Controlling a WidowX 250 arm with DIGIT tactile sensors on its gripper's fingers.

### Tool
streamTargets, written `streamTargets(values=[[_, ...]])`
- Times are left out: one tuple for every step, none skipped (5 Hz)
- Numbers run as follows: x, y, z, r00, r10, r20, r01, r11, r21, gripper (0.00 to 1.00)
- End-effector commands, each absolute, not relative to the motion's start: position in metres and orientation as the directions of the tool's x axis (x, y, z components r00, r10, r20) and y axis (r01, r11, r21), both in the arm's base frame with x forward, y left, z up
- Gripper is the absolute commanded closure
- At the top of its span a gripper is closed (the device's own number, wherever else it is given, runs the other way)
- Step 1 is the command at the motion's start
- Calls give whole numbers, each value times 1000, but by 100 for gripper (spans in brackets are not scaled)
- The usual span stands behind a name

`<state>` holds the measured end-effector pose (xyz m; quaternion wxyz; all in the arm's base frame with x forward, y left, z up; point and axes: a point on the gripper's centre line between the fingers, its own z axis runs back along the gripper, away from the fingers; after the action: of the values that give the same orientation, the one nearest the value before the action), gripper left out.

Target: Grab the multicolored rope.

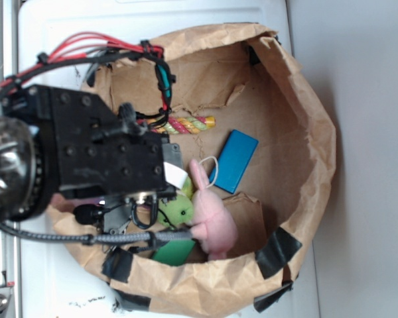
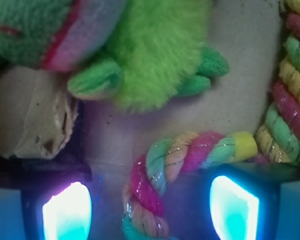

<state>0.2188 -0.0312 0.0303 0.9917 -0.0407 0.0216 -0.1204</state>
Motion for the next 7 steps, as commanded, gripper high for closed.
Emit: streamTargets(values=[[220, -45, 31, 946, -319, -52, 310, 942, -129, 0], [226, -45, 34, 944, -319, -82, 304, 940, -153, 0], [225, -47, 37, 945, -310, -104, 289, 941, -174, 0], [224, -48, 38, 950, -297, -99, 278, 945, -171, 0], [222, -45, 54, 965, -258, -48, 253, 963, -95, 0], [222, -45, 54, 965, -258, -48, 253, 963, -95, 0], [222, -45, 54, 965, -258, -48, 253, 963, -95, 0]])
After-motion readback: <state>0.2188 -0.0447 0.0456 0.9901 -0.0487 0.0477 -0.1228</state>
